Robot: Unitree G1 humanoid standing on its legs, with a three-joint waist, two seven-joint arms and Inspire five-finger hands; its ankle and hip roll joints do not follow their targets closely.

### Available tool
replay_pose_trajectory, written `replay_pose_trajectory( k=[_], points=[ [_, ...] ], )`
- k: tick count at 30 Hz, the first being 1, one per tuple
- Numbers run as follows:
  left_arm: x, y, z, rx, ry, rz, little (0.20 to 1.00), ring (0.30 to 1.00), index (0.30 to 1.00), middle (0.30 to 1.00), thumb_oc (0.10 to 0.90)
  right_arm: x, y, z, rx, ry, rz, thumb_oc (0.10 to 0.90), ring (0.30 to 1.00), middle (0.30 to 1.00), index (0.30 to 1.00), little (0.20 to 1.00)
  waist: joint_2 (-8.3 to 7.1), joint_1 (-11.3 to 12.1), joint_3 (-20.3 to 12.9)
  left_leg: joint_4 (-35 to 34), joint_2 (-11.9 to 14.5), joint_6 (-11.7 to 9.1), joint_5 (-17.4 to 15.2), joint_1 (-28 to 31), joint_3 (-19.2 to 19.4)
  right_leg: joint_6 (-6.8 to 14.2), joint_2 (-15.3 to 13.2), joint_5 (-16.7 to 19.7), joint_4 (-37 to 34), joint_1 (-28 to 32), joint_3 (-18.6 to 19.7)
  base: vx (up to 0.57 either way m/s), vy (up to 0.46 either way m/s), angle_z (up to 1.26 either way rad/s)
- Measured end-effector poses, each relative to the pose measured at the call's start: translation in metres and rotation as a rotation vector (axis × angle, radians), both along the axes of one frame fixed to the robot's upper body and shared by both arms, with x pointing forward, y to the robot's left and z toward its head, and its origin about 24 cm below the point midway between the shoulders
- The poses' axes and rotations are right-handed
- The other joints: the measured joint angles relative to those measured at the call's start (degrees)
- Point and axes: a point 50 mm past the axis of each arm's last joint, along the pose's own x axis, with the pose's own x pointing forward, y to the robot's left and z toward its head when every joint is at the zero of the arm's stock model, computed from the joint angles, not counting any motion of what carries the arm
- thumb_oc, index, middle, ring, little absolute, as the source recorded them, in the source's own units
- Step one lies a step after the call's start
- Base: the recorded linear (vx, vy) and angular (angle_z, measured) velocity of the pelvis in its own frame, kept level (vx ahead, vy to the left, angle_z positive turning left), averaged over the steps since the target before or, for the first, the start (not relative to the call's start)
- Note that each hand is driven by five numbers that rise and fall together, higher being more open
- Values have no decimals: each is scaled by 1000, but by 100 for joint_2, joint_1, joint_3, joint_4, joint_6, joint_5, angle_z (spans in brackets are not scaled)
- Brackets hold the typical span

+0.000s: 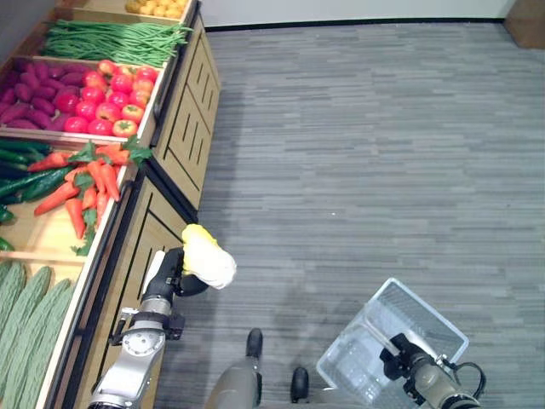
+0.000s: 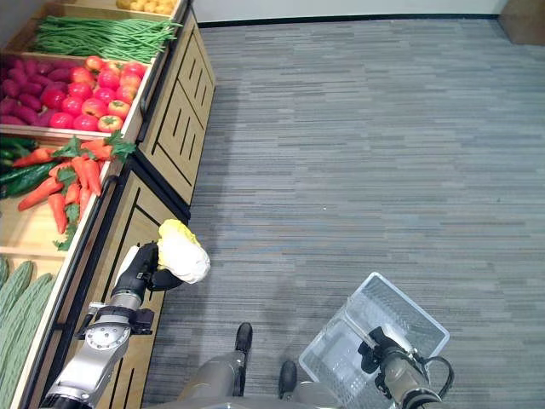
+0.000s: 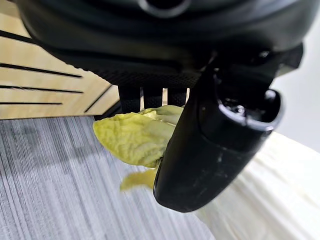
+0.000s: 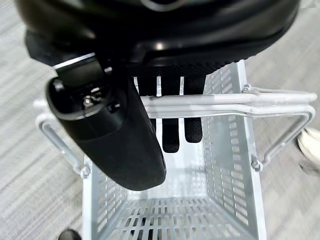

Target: Get the vegetables into the basket

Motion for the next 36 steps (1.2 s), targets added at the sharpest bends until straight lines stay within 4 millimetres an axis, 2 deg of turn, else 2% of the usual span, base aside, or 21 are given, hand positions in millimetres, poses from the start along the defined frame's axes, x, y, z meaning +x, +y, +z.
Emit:
replay_pose_trajectory(
  k=[2,5,12,16,19,23,26,36],
  points=[
    [4,-4,-5,2,17,-18,300,300,300,300,400,-10,8,-7,27,35,-38,400,300,300,300,300,41,25,-6,-226,-48,64,1,285,103,192,-77,-127,138,98,68,54,249,1],
    [3,-4,-18,14,84,-15,300,300,300,300,400,0,15,-5,48,1,-29,400,300,300,300,300,91,55,-3,-226,-117,197,-109,449,166,406,-193,-270,393,101,147,45,202,-11],
    [2,-4,-26,53,130,-27,300,300,300,300,400,45,26,16,73,-153,29,400,300,300,300,300,109,155,-26,-230,-132,180,-385,458,240,388,-215,-291,250,148,155,45,129,-5],
    [3,-5,-34,62,171,-36,300,300,300,300,400,64,34,28,92,-225,60,400,300,300,300,300,38,175,-90,-231,-181,180,-384,459,242,386,-263,-291,251,151,171,30,79,0],
    [4,-9,-41,135,235,-106,300,300,300,300,400,80,37,37,94,-267,80,400,300,300,300,300,6,174,-196,-233,-228,204,-382,455,215,386,-308,-291,258,154,162,37,40,4],
    [11,-16,-38,199,231,-183,300,300,300,300,400,91,41,44,87,-287,106,400,300,300,300,300,-111,186,-301,-231,-279,229,-372,447,142,387,-344,-292,232,187,87,41,15,11],
    [23,-25,-35,278,235,-261,300,300,300,300,400,107,43,54,71,-319,131,400,300,300,300,300,-111,202,-315,-230,-300,253,-352,444,100,386,-351,-291,179,226,35,22,2,9],
    [47,-38,-15,519,188,-427,300,300,300,300,400,120,48,64,42,-327,159,400,300,300,300,300,-72,246,-343,-228,-299,249,-347,377,28,385,-325,-290,54,246,-50,9,-14,4]
  ],
)
